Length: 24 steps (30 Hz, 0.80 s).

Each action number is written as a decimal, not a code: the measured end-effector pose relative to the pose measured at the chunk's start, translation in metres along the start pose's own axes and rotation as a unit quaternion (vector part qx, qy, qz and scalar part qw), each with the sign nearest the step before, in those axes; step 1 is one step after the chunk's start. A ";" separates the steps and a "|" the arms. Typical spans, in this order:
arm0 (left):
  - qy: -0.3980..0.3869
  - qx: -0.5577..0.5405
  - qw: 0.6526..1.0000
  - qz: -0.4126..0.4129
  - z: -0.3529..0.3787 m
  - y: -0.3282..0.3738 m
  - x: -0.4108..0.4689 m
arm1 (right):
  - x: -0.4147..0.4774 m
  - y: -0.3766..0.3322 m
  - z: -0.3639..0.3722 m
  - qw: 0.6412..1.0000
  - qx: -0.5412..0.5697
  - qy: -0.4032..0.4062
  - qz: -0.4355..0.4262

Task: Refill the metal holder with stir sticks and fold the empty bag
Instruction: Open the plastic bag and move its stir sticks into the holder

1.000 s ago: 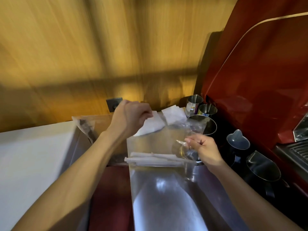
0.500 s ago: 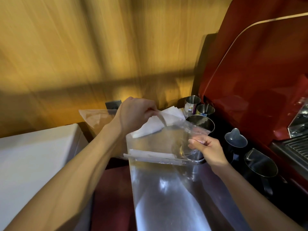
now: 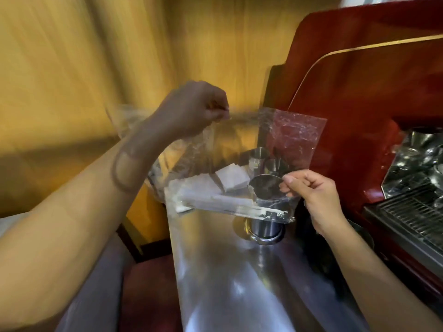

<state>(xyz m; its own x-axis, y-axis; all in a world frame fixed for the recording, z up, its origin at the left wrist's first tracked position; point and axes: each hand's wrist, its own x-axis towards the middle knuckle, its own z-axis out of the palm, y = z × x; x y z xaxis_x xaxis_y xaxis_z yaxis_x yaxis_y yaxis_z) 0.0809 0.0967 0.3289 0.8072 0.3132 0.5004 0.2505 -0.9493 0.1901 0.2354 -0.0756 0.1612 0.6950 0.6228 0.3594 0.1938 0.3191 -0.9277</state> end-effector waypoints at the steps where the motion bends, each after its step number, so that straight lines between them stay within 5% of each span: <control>1: -0.001 -0.011 1.000 0.006 -0.003 0.004 0.006 | 0.002 -0.006 -0.003 1.000 -0.004 0.006 -0.008; 24: 0.023 -0.173 0.978 0.118 0.013 0.078 0.080 | -0.019 -0.090 -0.085 0.972 -0.126 0.164 -0.112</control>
<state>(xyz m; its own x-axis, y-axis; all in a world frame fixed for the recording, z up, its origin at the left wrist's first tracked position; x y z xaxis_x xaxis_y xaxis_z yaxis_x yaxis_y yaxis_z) 0.1715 0.0471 0.3727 0.7940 0.0959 0.6003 -0.1414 -0.9313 0.3358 0.2638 -0.1767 0.2296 0.7914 0.2832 0.5417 0.5002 0.2093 -0.8402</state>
